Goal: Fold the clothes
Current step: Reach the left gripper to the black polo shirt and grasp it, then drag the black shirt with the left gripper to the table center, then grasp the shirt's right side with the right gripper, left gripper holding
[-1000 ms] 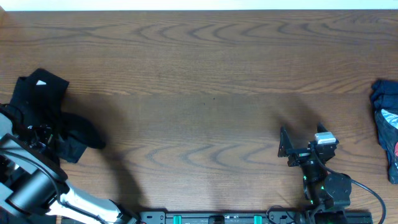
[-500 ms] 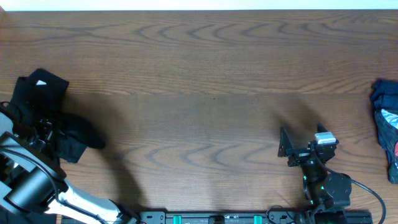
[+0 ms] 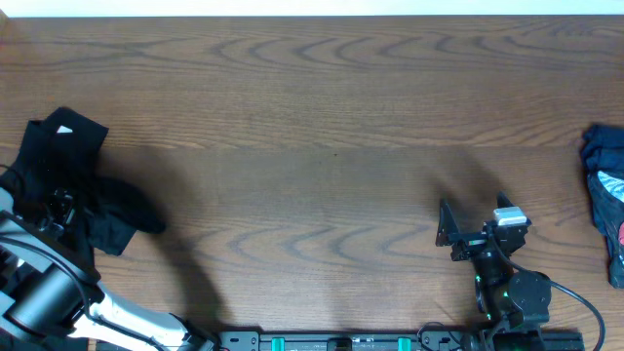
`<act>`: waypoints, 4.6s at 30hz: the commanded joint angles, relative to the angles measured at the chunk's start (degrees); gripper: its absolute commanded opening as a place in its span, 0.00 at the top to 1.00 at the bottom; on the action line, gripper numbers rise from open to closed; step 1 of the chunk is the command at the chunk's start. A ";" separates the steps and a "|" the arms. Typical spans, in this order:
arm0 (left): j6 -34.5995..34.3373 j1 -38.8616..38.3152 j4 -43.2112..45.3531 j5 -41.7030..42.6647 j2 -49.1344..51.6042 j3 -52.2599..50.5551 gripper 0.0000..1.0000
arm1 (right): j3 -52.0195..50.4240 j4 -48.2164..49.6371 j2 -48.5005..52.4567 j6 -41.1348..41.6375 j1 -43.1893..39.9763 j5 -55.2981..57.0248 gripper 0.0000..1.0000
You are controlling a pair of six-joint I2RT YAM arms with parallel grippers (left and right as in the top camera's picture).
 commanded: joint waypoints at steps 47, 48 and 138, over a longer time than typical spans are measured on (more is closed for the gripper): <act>-0.96 -36.68 -0.39 5.18 -9.55 8.50 0.94 | -0.28 0.13 -0.46 -0.70 -0.74 -0.35 0.01; -1.20 -38.66 -0.35 5.16 -9.55 8.50 0.94 | -0.28 0.13 -0.46 -0.70 -0.74 -0.37 0.01; -13.55 -70.25 -3.58 -1.42 -30.49 -16.13 0.28 | 66.95 -58.07 86.01 -3.74 2.49 -17.31 0.01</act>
